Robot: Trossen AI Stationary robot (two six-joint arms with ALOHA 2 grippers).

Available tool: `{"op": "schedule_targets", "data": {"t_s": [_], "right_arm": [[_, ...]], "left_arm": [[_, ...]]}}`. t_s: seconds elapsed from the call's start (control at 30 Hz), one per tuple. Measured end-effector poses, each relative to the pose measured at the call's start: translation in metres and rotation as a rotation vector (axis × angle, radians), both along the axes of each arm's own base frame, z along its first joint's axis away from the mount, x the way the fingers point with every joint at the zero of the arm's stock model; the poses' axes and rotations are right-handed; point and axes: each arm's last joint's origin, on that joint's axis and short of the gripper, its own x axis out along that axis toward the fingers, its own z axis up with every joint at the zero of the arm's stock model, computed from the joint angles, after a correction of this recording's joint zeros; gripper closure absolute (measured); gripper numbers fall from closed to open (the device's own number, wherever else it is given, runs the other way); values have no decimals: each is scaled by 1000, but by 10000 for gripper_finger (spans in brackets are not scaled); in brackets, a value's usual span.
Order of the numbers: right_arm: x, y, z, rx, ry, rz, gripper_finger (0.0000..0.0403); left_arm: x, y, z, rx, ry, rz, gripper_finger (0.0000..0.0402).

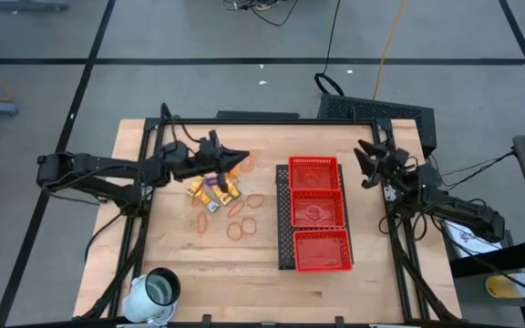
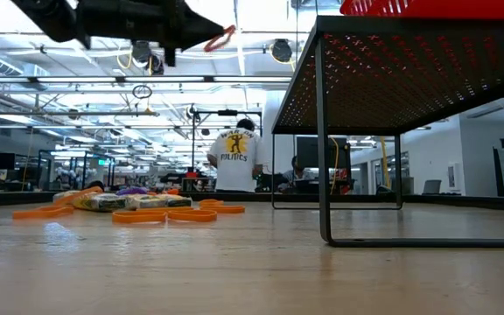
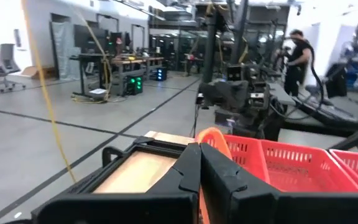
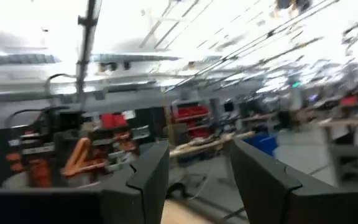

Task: Pick & Place Office Desk Supplies
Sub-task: Put the orange rubber band into the top red bin on the shelf

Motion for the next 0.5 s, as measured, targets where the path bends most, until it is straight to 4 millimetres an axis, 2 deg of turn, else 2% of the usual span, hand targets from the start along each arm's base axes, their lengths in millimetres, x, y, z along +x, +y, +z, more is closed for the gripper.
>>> {"op": "schedule_targets", "data": {"t_s": [0.2,0.33,0.5], "right_arm": [[15,-2,-2,105,115,170,243],[29,-5,35,84,124,239,243],[65,-13,64,74,239,336,218]], "left_arm": [[21,3,3,42,24,-18,393],[26,4,2,56,30,-17,398],[26,4,3,52,22,-16,394]]}}
